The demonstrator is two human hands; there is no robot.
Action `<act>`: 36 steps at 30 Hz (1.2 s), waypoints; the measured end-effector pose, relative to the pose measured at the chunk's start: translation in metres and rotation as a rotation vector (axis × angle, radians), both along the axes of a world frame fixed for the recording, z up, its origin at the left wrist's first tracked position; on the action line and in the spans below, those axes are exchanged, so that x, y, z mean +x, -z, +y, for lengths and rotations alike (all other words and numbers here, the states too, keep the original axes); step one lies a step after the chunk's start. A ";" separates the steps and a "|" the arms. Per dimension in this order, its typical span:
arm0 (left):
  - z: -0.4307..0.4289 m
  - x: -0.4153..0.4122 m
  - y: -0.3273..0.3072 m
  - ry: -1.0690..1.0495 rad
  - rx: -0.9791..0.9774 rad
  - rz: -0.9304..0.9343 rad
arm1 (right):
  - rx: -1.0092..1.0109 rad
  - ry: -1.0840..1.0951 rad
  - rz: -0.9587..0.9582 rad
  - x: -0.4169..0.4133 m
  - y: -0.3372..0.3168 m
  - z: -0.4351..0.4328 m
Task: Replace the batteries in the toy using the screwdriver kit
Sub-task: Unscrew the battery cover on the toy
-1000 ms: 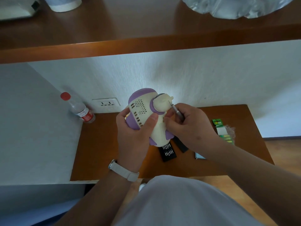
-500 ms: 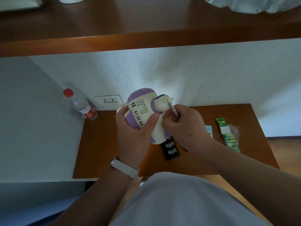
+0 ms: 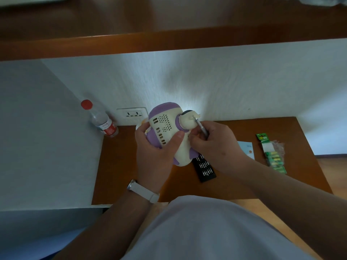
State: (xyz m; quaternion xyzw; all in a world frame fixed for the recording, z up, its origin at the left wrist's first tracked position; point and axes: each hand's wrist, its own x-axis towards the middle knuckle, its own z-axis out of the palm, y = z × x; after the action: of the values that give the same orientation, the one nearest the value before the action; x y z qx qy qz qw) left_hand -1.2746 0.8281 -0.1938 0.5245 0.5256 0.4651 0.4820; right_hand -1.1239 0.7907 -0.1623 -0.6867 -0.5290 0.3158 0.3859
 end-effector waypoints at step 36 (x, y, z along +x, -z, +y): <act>0.014 -0.068 0.046 0.010 -0.265 -0.141 | -0.134 0.070 0.126 -0.046 0.042 0.006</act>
State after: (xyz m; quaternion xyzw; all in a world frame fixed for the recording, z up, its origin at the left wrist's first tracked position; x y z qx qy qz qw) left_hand -1.3421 0.8422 -0.2400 0.4249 0.5444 0.4251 0.5852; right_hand -1.1698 0.7969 -0.2046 -0.7079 -0.4568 0.3795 0.3824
